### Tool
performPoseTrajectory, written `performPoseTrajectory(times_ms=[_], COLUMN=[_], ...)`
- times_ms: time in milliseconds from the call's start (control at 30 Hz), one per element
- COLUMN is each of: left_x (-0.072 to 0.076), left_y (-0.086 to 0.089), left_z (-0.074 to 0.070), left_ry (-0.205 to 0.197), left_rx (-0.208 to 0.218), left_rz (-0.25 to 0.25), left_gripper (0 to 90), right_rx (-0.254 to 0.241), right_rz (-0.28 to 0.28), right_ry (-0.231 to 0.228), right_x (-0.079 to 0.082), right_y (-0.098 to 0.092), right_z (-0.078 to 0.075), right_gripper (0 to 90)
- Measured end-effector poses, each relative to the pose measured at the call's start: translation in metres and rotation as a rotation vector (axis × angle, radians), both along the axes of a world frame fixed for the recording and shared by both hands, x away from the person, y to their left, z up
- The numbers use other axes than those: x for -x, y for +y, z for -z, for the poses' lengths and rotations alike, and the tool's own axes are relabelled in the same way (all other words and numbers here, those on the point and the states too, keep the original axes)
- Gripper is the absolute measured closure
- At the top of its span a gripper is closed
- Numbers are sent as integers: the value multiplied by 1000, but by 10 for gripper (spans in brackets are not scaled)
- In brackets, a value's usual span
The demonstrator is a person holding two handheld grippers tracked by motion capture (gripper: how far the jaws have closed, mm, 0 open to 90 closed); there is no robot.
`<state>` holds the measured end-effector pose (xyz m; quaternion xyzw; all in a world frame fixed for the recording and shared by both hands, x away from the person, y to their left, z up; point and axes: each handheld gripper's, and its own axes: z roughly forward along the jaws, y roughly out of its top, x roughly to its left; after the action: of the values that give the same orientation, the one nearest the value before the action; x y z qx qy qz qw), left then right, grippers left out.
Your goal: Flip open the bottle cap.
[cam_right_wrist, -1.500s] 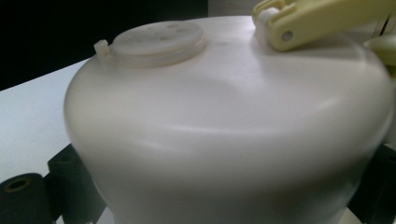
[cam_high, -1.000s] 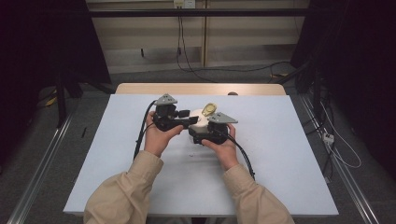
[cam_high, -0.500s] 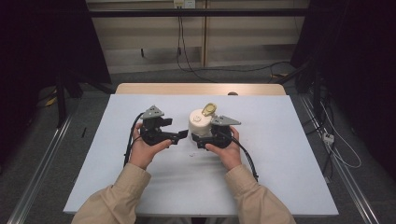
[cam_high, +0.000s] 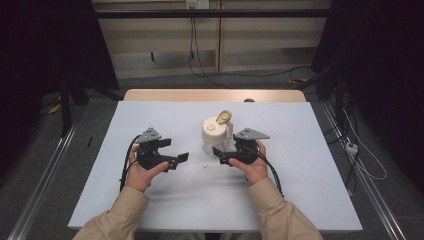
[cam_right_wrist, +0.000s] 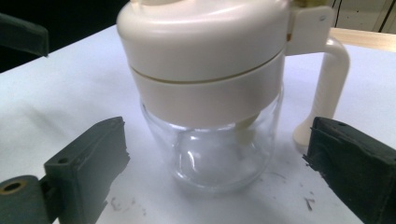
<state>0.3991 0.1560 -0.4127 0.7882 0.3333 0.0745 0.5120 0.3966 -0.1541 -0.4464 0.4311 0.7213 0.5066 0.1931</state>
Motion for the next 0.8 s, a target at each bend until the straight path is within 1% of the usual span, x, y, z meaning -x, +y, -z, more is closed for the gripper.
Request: performPoseTrajectory(times_ms=[33, 100, 133, 167, 200, 233, 400, 500, 567, 600, 667, 767, 800], left_x=[1, 3, 3, 3, 3, 3, 5, 7, 8, 9, 10, 12, 13], left_y=[2, 5, 7, 8, 9, 10, 15, 20, 23, 25, 29, 35, 36], left_z=[2, 4, 5, 6, 6, 6, 5, 8, 10, 10, 9, 9, 9], left_ry=[4, -3, -4, -6, -1, 0, -5, -15, -9, -7, -11, -15, -9], left_rx=[8, -10, -10, 6, 6, 8, 12, -4, 9, 9, 17, 20, 19], left_rz=[1, 7, 1, -2, 1, -7, -10, -17, -28, -32, -39, -53, -52], left_gripper=[64, 64, 64, 64, 64, 64, 63, 63, 63, 63, 62, 60, 58], right_rx=[3, 3, 2, 6, 8, 4, 0, -3, 5, 5, 6, 9, 12], right_rz=[0, 3, 3, 2, 1, 3, -7, -14, -15, -16, -18, -17, -17], right_ry=[-4, -10, -9, -12, -12, -14, -22, -26, -26, -29, -28, -34, -36], right_x=[2, 6, 8, 10, 12, 14, 25, 31, 35, 37, 40, 43, 44], right_y=[-2, -5, -7, -9, -10, -12, -21, -26, -29, -30, -33, -36, -37], right_z=[-1, -2, -3, -3, -4, -4, -6, -7, -8, -8, -8, -7, -7], right_gripper=[49, 50, 50, 50, 50, 52, 58, 53, 45, 45, 45, 45, 45])
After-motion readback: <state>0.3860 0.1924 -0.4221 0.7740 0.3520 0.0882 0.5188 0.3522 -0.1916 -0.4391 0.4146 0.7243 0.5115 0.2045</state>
